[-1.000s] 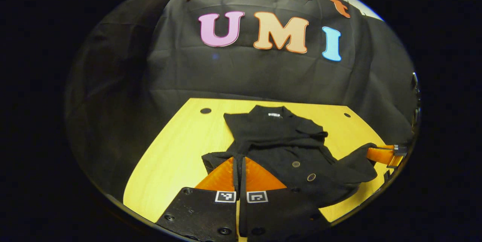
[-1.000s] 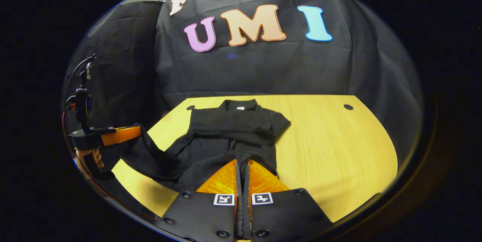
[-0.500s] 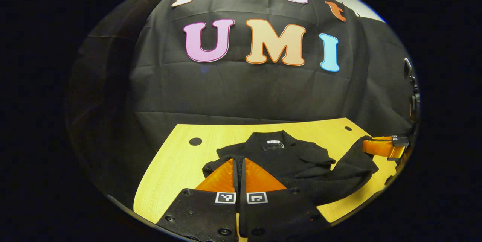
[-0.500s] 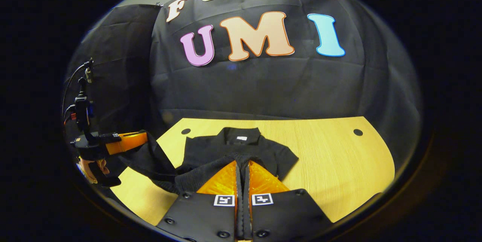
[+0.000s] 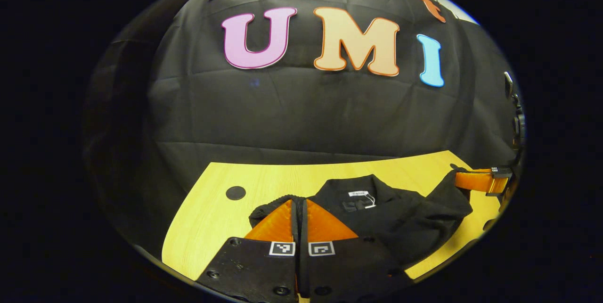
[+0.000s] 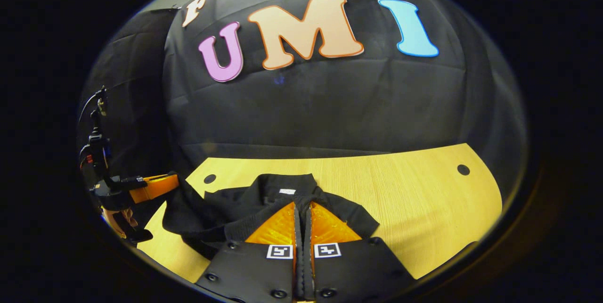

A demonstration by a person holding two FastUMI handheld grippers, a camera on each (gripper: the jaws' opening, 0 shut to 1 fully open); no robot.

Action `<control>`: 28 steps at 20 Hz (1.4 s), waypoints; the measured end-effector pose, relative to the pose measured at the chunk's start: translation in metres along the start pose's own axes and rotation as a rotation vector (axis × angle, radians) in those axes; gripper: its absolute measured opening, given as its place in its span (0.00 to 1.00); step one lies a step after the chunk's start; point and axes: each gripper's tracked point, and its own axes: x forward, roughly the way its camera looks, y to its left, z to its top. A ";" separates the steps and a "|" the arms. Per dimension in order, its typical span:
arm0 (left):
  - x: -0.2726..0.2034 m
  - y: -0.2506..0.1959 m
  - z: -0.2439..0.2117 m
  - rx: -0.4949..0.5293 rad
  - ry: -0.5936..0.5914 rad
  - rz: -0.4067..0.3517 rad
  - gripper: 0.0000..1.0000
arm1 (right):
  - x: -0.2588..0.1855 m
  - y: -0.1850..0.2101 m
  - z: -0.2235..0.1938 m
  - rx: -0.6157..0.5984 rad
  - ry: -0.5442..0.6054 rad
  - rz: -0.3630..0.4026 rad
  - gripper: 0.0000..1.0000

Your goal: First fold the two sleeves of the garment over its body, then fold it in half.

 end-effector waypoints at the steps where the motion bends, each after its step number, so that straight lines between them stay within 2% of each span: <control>1: 0.012 0.002 -0.002 -0.006 0.011 0.003 0.00 | 0.012 -0.005 0.001 0.009 0.011 -0.007 0.02; 2: 0.022 0.003 -0.007 -0.006 0.024 0.008 0.00 | 0.024 -0.009 0.000 0.025 0.022 -0.014 0.05; 3: 0.031 0.007 -0.014 -0.002 0.037 0.016 0.00 | 0.034 -0.014 -0.003 0.053 0.039 -0.021 0.02; 6: 0.055 0.014 -0.029 0.022 0.078 0.029 0.00 | 0.060 -0.025 -0.013 0.150 0.081 -0.021 0.02; 10: 0.079 0.018 -0.047 0.071 0.117 0.040 0.00 | 0.086 -0.039 -0.022 0.183 0.109 -0.047 0.02; 13: 0.092 0.019 -0.048 0.085 0.126 0.048 0.00 | 0.096 -0.045 -0.023 0.228 0.125 -0.053 0.12; 14: 0.093 0.019 -0.047 0.089 0.118 0.054 0.00 | 0.098 -0.053 -0.017 0.238 0.106 -0.072 0.30; 15: 0.094 0.018 -0.045 0.097 0.112 0.054 0.04 | 0.098 -0.058 -0.010 0.253 0.083 -0.077 0.44; 16: 0.094 0.018 -0.041 0.110 0.109 0.053 0.02 | 0.098 -0.062 -0.003 0.268 0.058 -0.084 0.59; 18: 0.092 0.022 -0.029 0.136 0.077 0.062 0.40 | 0.091 -0.072 0.009 0.290 0.017 -0.104 0.87; 19: 0.092 0.025 -0.022 0.149 0.054 0.077 0.59 | 0.089 -0.077 0.015 0.296 0.000 -0.112 0.87; 20: 0.091 0.029 -0.014 0.158 0.034 0.094 0.79 | 0.087 -0.079 0.019 0.299 -0.014 -0.114 0.98; 21: 0.087 0.031 -0.006 0.163 0.013 0.107 0.98 | 0.084 -0.078 0.023 0.300 -0.024 -0.111 0.97; 22: 0.084 0.031 -0.001 0.159 -0.005 0.104 1.00 | 0.080 -0.078 0.025 0.294 -0.033 -0.110 0.98; 23: 0.079 0.030 0.006 0.151 -0.026 0.104 0.94 | 0.077 -0.076 0.029 0.281 -0.048 -0.107 0.98; 28: 0.052 0.030 0.037 0.139 -0.093 0.114 0.94 | 0.046 -0.062 0.060 0.249 -0.134 -0.080 0.98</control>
